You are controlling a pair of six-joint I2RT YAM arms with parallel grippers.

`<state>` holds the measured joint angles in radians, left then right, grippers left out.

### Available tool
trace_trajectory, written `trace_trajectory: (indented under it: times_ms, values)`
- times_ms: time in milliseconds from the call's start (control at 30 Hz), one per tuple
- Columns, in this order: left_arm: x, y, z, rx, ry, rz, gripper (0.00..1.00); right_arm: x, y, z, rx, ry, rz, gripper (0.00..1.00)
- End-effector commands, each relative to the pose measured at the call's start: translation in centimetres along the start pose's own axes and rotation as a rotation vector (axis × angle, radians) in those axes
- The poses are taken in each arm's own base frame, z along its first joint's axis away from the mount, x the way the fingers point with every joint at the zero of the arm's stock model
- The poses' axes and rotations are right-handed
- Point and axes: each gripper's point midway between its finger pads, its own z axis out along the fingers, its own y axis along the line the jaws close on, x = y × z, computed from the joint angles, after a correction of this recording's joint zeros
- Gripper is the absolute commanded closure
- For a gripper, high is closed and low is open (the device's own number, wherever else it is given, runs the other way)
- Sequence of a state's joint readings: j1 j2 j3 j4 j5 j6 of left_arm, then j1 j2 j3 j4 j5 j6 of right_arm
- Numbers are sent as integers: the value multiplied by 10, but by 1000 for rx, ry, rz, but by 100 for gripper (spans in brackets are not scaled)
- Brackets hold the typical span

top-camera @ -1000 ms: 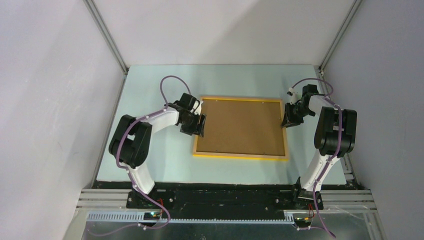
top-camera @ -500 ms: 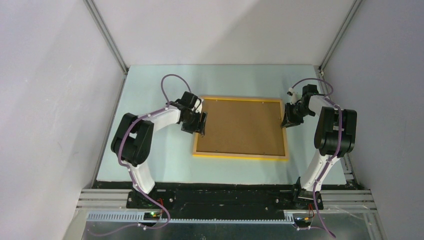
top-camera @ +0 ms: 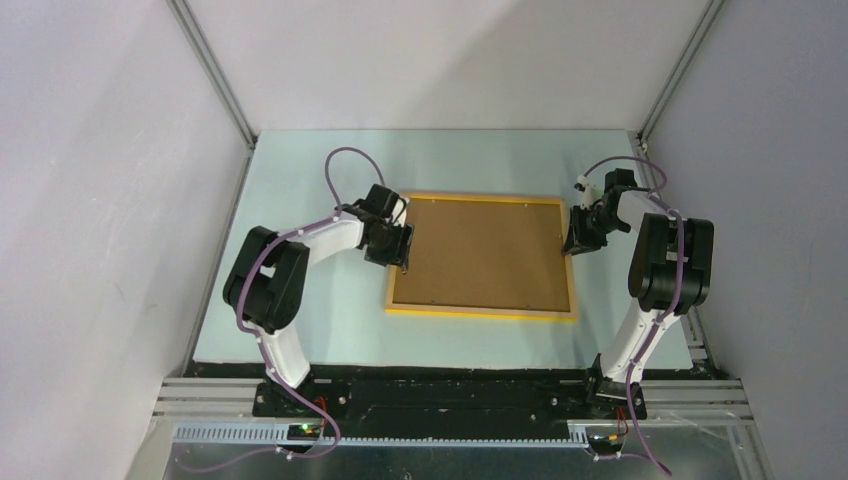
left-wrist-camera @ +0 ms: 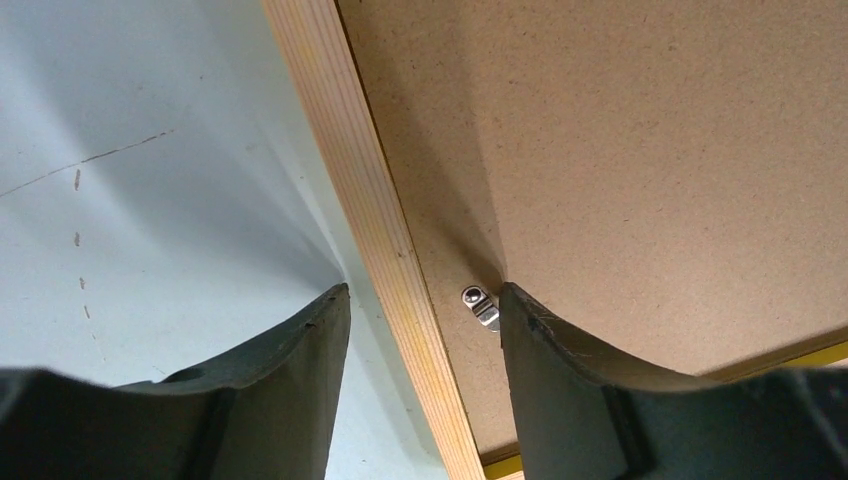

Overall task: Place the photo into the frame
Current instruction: Install the photo frame at the center of the board.

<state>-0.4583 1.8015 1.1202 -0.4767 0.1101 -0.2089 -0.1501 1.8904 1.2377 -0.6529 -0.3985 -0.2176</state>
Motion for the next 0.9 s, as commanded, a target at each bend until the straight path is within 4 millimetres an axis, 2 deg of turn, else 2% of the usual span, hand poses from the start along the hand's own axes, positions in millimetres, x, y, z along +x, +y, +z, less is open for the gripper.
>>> trace_trajectory:
  times_ms: [0,433,867]
  values:
    - [13,2,9,-22,21,30,40,-10,0,-1,2,-46,-29,100]
    - [14,-4,-5,16,-1,89,50,-11,-3,-3,6,-53,-27,100]
    - [14,-9,-12,43,-5,116,53,-12,-4,-4,8,-55,-24,100]
